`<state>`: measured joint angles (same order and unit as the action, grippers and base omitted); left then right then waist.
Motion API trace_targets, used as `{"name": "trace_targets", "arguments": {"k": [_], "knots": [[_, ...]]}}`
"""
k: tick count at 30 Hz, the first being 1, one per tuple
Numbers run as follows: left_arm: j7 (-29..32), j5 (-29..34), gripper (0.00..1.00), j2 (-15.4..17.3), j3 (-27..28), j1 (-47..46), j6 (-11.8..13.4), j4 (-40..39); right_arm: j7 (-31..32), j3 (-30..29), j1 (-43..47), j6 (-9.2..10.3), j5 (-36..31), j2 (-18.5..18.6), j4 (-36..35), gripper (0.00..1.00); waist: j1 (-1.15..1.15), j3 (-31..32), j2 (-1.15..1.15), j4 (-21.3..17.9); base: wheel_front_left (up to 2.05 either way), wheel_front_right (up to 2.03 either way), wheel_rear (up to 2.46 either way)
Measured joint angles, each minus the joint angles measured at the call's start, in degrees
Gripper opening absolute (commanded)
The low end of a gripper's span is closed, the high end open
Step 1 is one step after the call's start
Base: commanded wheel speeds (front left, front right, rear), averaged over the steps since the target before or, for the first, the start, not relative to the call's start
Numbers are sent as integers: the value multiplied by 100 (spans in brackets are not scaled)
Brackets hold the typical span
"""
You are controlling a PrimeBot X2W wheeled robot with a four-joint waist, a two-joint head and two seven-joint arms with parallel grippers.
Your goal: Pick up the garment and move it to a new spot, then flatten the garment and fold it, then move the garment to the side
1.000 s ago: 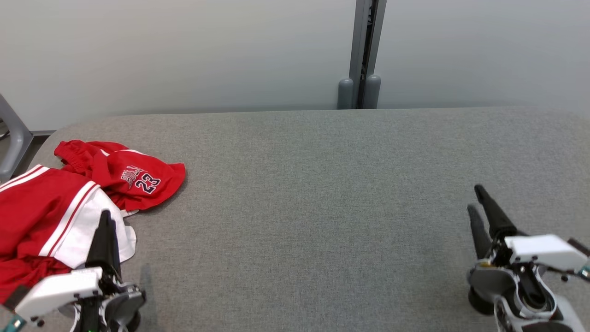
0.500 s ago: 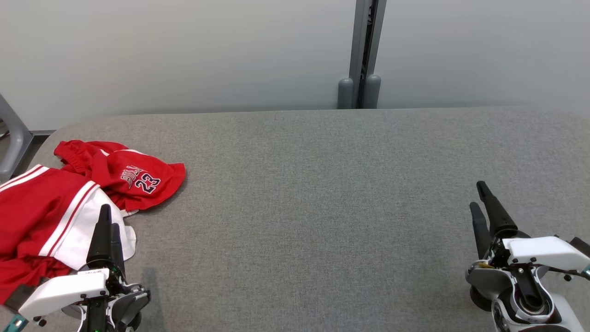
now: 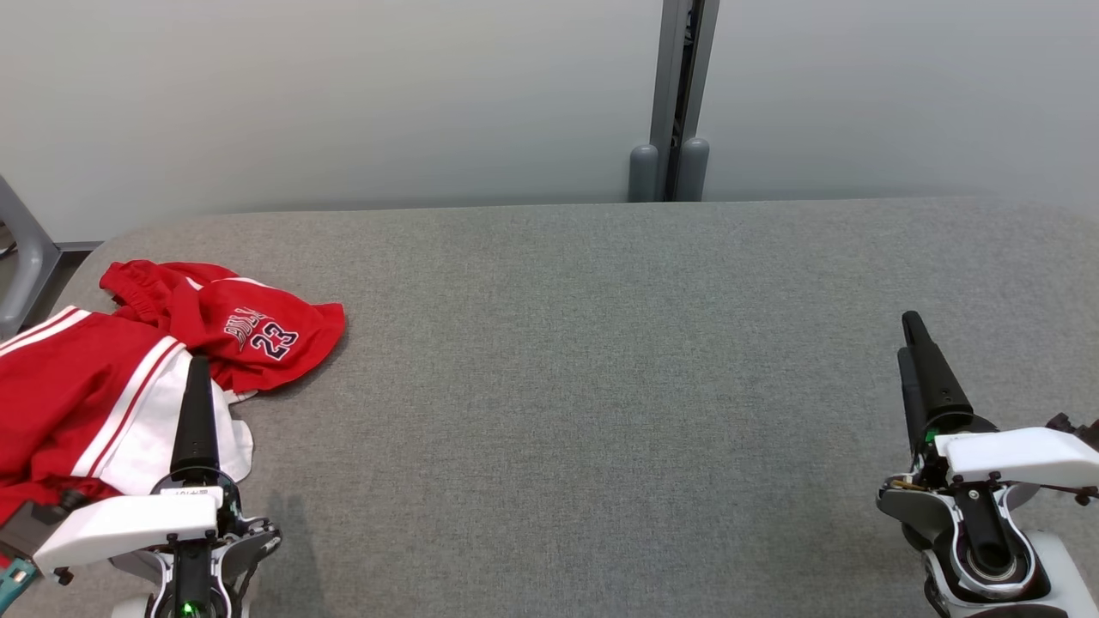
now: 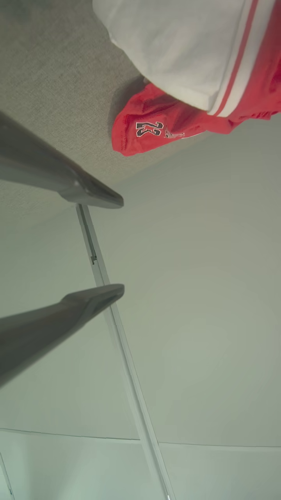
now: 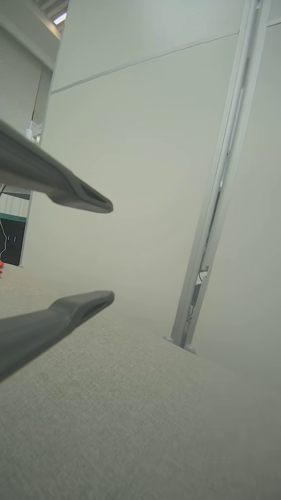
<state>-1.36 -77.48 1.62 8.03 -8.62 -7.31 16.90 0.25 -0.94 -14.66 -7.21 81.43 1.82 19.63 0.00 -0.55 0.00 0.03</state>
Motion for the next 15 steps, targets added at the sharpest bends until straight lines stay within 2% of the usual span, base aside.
{"name": "trace_targets", "arguments": {"k": [9, 15], "knots": [[-189, 1035, 100, 19, -48, 4, -1, -170, -209, 105, 84, -1, -1061, 15, -235, 100, 0, -10, 0, -15, 0, 0, 0], [-301, 1880, 100, 29, -93, 20, 11, -286, -334, 211, 110, -1, -2020, 18, -393, 100, 0, -29, 0, -22, 0, 0, 0]]}}
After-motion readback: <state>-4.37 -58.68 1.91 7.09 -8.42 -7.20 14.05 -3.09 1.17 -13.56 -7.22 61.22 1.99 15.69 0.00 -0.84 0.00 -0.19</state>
